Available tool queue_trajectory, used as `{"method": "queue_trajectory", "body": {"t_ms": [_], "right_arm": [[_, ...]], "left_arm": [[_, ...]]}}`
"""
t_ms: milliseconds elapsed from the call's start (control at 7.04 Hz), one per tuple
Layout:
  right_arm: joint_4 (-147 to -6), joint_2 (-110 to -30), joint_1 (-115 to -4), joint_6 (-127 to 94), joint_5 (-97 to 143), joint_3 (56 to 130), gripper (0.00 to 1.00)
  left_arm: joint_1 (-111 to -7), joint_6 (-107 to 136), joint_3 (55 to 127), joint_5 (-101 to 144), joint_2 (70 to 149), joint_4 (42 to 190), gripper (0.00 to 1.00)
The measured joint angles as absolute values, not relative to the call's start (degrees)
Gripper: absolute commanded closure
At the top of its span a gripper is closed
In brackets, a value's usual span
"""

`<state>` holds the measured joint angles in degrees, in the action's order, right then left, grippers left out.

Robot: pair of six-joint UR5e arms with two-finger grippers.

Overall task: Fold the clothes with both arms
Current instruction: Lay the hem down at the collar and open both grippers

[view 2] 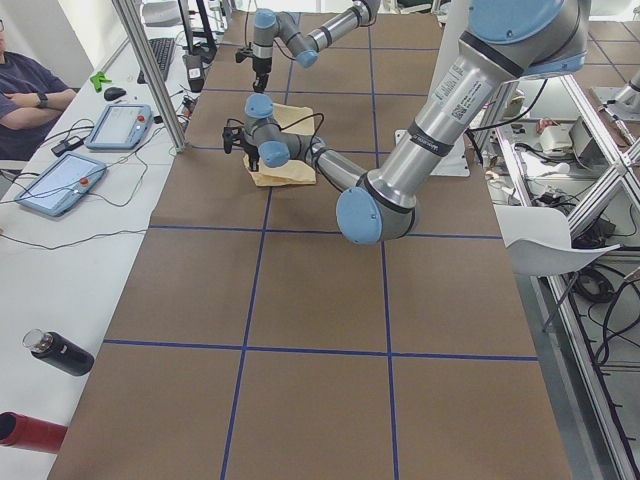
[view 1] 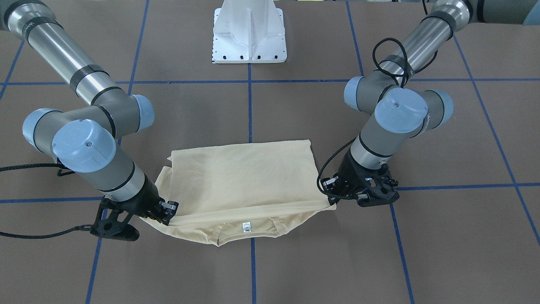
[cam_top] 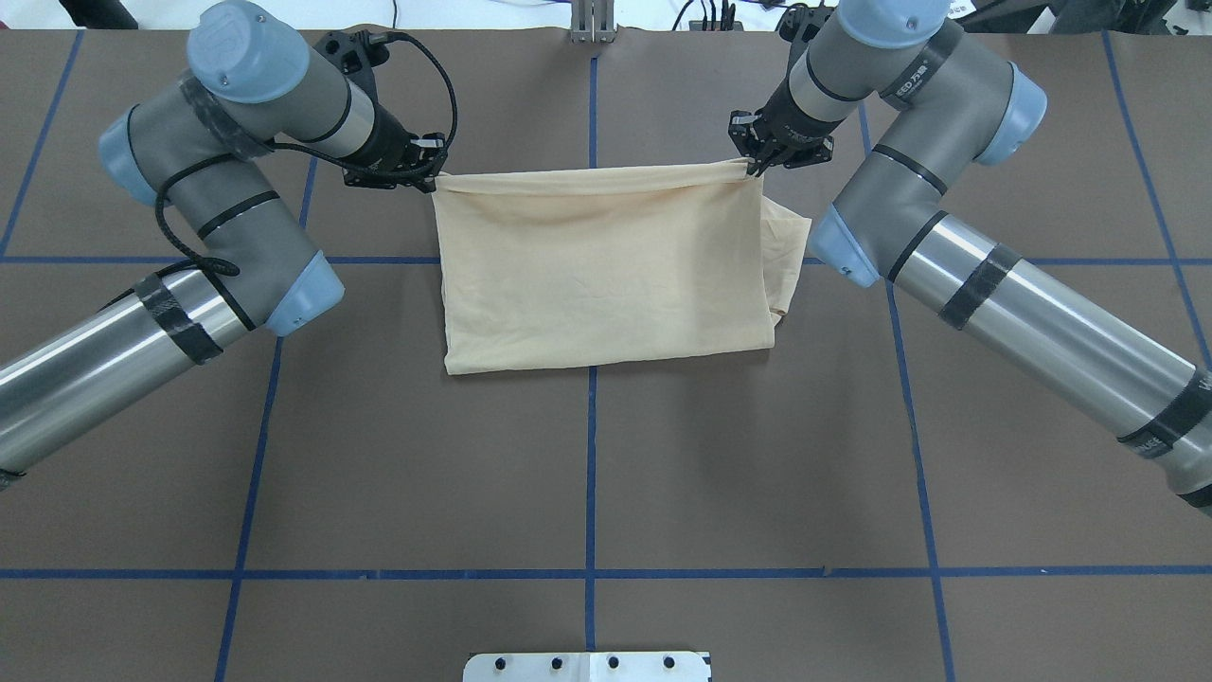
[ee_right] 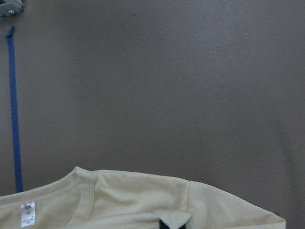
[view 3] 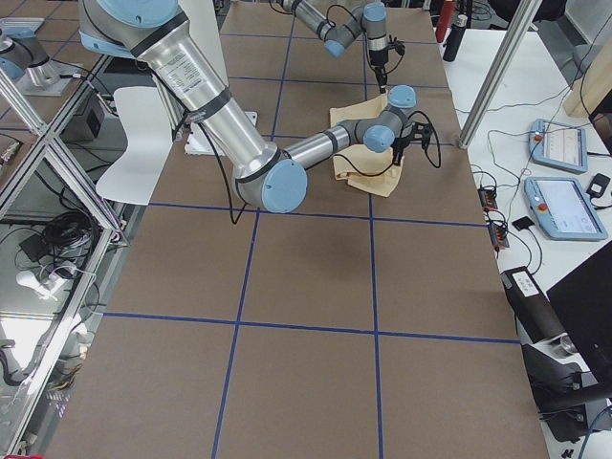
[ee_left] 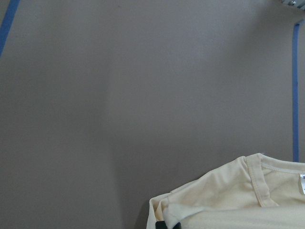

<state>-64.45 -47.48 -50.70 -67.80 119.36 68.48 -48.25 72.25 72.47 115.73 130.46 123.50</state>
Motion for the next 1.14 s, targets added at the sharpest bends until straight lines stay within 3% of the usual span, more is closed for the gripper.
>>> {"method": "queue_trajectory", "body": {"t_ms": [426, 568, 710, 852, 1136], "right_arm": [[-63.68, -47.39, -49.15, -67.71, 119.02, 67.03, 1.0], [-63.43, -47.49, -49.02, -67.69, 119.01, 67.0, 0.19], [-62.67, -47.71, -49.01, -67.68, 118.96, 66.98, 0.01], [-61.79, -47.95, -49.02, -67.65, 118.84, 66.98, 0.0], [-60.99, -48.24, -49.61, -65.72, 119.23, 67.18, 0.0]], "left_arm": [[-46.03, 72.74, 66.98, 114.99, 132.1, 128.01, 1.0], [-45.24, 72.47, 66.85, 114.11, 132.09, 128.19, 0.6], [-44.86, 71.94, 66.98, 113.63, 131.97, 128.25, 0.11], [-44.87, 70.93, 67.17, 113.42, 131.8, 128.2, 0.02], [-46.9, 69.28, 68.33, 113.27, 130.95, 127.76, 0.01]]}}
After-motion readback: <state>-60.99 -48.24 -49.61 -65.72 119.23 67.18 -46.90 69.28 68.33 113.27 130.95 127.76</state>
